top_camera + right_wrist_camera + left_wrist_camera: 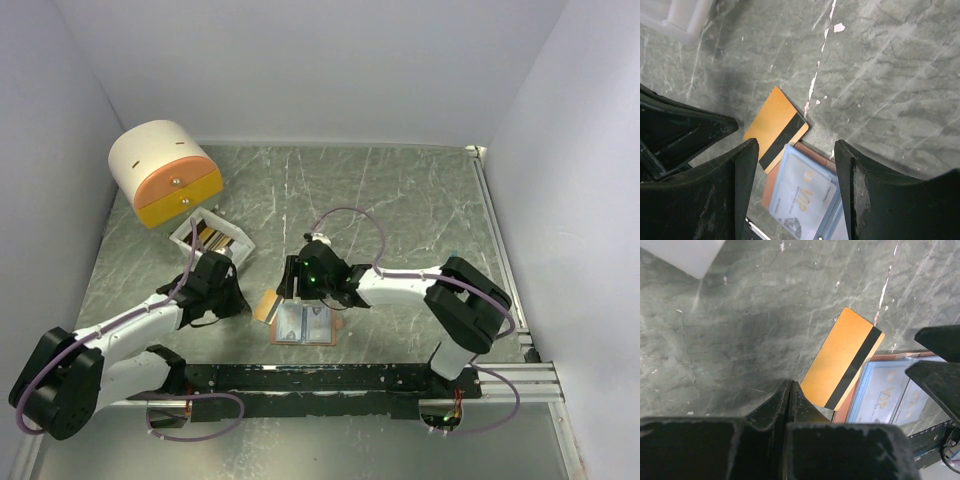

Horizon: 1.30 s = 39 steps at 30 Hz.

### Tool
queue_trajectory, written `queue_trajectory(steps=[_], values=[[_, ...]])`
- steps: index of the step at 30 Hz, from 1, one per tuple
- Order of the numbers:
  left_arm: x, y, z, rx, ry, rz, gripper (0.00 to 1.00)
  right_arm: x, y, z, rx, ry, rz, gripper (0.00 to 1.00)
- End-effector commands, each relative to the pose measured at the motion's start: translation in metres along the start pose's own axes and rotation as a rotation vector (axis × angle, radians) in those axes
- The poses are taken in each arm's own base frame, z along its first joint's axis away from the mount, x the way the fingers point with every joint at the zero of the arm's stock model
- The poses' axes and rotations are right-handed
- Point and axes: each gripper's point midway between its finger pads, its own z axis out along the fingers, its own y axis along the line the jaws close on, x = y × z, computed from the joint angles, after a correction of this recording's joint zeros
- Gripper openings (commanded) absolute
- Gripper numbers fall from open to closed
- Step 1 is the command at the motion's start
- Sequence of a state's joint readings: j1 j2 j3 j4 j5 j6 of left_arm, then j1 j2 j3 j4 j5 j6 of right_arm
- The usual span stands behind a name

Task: Put the credit cards into the card holder
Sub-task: Pick up the credit card from the center of the board.

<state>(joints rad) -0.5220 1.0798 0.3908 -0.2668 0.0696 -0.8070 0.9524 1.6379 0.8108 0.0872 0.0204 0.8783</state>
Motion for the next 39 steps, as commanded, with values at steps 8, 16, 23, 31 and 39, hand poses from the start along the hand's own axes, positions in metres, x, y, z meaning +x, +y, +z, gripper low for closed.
queue_trajectory(steps=[8, 16, 23, 31, 39], values=[[0.002, -0.016, -0.001, 0.105, 0.012, 0.025, 0.07, 0.001, 0.011, 0.024, -0.091, 0.030, -0.006, 0.63], [0.013, -0.012, 0.006, 0.122, 0.047, 0.022, 0.07, 0.004, 0.012, 0.030, -0.104, 0.043, -0.009, 0.63], [0.018, -0.008, 0.009, 0.116, 0.059, 0.026, 0.07, 0.008, 0.019, 0.029, -0.155, 0.054, 0.021, 0.63], [0.020, -0.005, 0.008, 0.109, 0.059, 0.030, 0.07, 0.012, 0.027, 0.026, -0.251, 0.074, 0.078, 0.62], [0.020, -0.006, 0.007, 0.119, 0.055, 0.039, 0.07, 0.017, 0.035, 0.024, -0.349, 0.092, 0.127, 0.60]])
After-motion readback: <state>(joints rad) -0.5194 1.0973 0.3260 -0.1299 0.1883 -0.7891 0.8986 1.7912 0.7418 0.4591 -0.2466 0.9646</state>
